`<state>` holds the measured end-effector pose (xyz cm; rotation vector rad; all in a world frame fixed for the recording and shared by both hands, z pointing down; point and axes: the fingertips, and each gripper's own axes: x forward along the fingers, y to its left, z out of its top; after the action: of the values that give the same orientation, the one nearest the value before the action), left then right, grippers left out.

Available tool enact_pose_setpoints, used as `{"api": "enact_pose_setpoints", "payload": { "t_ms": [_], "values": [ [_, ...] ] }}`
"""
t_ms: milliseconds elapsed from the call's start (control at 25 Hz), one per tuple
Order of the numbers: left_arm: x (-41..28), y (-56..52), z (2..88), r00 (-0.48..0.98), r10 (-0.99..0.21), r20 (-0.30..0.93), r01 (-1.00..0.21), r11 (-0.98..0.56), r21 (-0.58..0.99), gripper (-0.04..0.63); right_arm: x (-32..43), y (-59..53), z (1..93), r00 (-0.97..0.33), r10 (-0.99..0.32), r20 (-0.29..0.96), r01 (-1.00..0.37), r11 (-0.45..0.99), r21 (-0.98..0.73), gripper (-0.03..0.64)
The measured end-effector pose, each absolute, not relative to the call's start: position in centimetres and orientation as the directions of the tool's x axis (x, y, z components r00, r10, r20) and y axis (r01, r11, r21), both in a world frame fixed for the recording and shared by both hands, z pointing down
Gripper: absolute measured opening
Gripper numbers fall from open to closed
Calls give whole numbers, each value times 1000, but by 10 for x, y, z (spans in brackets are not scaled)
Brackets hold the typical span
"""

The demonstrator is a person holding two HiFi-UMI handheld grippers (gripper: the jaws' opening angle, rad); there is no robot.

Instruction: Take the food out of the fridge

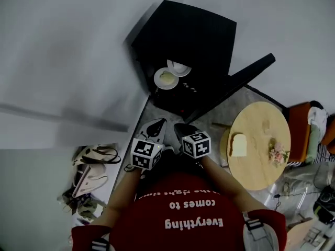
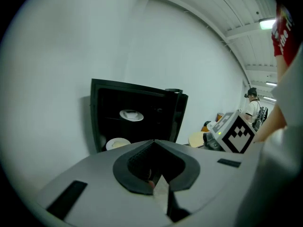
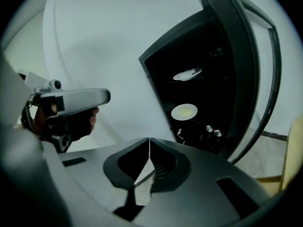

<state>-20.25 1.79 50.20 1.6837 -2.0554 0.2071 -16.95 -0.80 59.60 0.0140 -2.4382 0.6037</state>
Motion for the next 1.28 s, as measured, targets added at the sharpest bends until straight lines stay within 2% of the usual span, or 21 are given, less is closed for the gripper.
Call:
{"api": "enact_pose_setpoints", "payload": {
  "t_ms": [200,480,600,680,960,1280],
  "values": [
    [-236,51,510,-197,-870,452,-933,307,185,0,-210,-9,597,-826,89,557,-210,868,-451,12],
    [-266,68,510,-202,-866,458,-931,315,184,0,-248,-42,577,-869,-32,493,-363,718,-594,17],
    [-268,62,510,-186,-876,446,-934,299,197,0,-259,-66,560,-915,-76,397,-357,613,-705,88],
    [-272,58,511,-176,-879,443,-936,289,201,0,-267,-85,553,-931,-120,344,-354,522,-776,112],
    [-289,41,516,-156,-885,438,-936,274,222,0,-295,-143,566,-923,-230,307,-360,240,-902,133],
    [-318,22,522,-123,-882,454,-944,245,222,0,-326,-183,581,-903,-312,295,-333,74,-940,133]
  ]
}}
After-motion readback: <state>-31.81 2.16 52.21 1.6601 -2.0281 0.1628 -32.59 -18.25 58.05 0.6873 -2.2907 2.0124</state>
